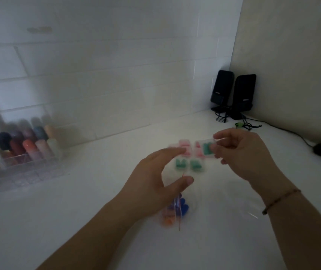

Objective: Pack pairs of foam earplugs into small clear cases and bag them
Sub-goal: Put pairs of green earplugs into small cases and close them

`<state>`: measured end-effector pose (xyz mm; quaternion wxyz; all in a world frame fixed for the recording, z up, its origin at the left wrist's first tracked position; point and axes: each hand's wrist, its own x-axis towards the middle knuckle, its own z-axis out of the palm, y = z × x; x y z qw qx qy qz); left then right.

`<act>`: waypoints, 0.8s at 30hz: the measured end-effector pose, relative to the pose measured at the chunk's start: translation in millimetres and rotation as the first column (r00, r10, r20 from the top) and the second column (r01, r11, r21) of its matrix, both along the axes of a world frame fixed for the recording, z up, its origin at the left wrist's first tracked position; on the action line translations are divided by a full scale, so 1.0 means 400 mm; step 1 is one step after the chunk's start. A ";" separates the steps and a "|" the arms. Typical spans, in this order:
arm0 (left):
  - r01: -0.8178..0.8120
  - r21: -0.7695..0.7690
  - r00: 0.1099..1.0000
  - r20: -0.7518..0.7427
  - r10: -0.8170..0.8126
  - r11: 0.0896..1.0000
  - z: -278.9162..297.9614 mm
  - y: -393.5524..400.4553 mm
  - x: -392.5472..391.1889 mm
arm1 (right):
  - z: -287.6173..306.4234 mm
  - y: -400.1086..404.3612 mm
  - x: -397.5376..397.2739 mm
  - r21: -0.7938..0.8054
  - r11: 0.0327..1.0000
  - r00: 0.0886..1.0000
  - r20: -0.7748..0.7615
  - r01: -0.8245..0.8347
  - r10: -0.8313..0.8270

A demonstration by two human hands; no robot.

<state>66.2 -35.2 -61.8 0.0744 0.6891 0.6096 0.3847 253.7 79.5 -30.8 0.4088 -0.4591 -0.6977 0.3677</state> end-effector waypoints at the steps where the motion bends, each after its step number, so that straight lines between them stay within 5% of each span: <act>1: -0.003 -0.065 0.999 -0.041 0.000 0.998 -0.001 -0.002 0.000 | -0.011 0.017 0.008 0.038 0.996 0.993 0.090 0.075 -0.078; 4: 0.016 -0.187 0.995 -0.091 -0.033 0.982 -0.002 -0.006 0.006 | -0.048 0.042 0.015 0.073 0.981 0.956 0.222 0.181 -0.193; 11: 0.079 -0.215 0.993 -0.068 -0.096 0.973 -0.003 -0.007 0.008 | -0.090 0.052 -0.004 0.134 0.974 0.849 0.480 0.180 -0.223; 18: 0.254 -0.395 0.874 -0.298 -0.384 0.883 0.039 -0.033 0.004 | -0.063 0.051 0.016 0.194 0.965 0.850 0.464 0.176 -0.248; 21: 0.251 -0.469 0.811 -0.375 -0.449 0.846 0.044 -0.035 -0.008 | 0.002 0.039 0.077 0.148 0.985 0.801 0.577 0.089 -0.159; 24: 0.195 -0.471 0.806 -0.422 -0.414 0.860 0.038 -0.033 -0.008 | 0.038 0.006 0.107 -0.007 1.000 0.652 0.758 0.015 -0.004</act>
